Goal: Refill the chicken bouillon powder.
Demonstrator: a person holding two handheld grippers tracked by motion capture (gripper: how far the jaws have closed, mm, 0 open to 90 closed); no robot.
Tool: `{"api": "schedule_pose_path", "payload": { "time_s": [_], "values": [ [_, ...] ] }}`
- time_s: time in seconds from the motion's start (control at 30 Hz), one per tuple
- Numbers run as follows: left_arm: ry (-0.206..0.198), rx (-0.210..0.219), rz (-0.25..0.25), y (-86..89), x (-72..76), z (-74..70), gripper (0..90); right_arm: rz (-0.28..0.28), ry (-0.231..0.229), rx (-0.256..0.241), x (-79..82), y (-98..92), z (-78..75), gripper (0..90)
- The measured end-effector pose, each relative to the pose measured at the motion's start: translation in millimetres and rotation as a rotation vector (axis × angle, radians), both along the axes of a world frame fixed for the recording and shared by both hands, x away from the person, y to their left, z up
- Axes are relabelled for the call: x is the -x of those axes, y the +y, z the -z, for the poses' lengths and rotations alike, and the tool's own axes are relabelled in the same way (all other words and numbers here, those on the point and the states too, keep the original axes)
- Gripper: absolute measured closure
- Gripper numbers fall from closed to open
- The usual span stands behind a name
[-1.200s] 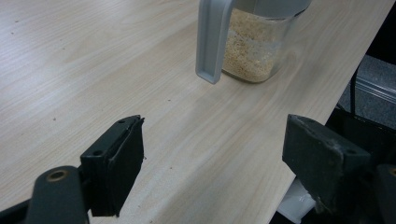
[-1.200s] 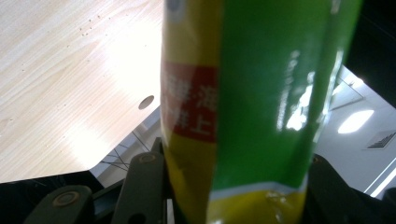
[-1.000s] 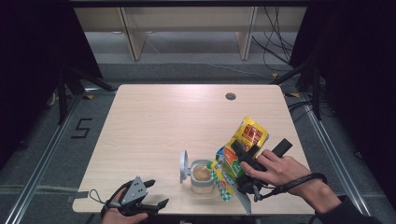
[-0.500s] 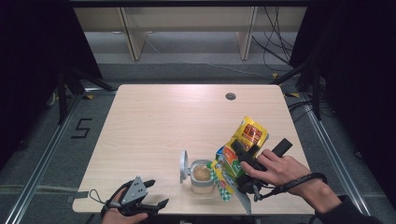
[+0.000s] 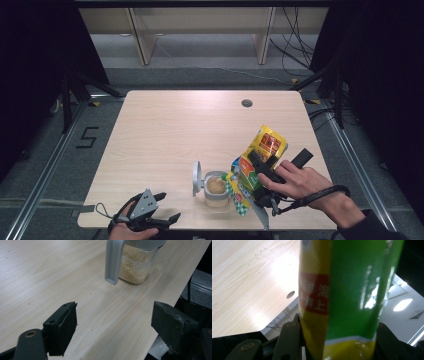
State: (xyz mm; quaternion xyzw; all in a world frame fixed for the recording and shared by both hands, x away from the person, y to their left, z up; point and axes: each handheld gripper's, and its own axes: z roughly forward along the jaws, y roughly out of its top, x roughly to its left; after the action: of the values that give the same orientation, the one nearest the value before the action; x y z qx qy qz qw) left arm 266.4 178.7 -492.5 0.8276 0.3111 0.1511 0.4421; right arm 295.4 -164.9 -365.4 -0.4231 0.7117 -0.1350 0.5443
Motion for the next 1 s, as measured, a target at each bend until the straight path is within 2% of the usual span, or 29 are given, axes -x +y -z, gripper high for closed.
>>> {"api": "schedule_pose_path", "payload": {
  "time_s": [0.03,0.47,0.5,0.8,0.9,1.0],
  "values": [
    [0.0,0.001,0.0,0.0,0.0,0.1,20.1,-0.004,-0.004,0.013,0.0,0.4,-0.3,62.5],
    [0.001,-0.004,0.001,0.1,-0.3,-0.1,20.1,-0.008,0.0,0.008,0.4,1.2,0.0,62.7],
    [-0.01,-0.004,-0.01,-0.7,-0.3,0.7,20.1,-0.011,-0.004,0.017,0.5,1.3,-0.5,62.7],
    [-0.01,-0.002,-0.009,-0.7,-0.4,0.8,20.1,-0.012,-0.005,0.013,1.1,0.8,-0.4,62.8],
    [0.001,-0.003,0.0,0.1,-0.3,-0.1,20.1,-0.007,-0.005,0.006,1.3,0.6,-0.4,62.8],
    [-0.01,-0.001,-0.01,-0.7,-0.3,0.8,20.1,-0.009,-0.006,0.008,1.4,1.2,-0.8,62.9]
  ]
}}
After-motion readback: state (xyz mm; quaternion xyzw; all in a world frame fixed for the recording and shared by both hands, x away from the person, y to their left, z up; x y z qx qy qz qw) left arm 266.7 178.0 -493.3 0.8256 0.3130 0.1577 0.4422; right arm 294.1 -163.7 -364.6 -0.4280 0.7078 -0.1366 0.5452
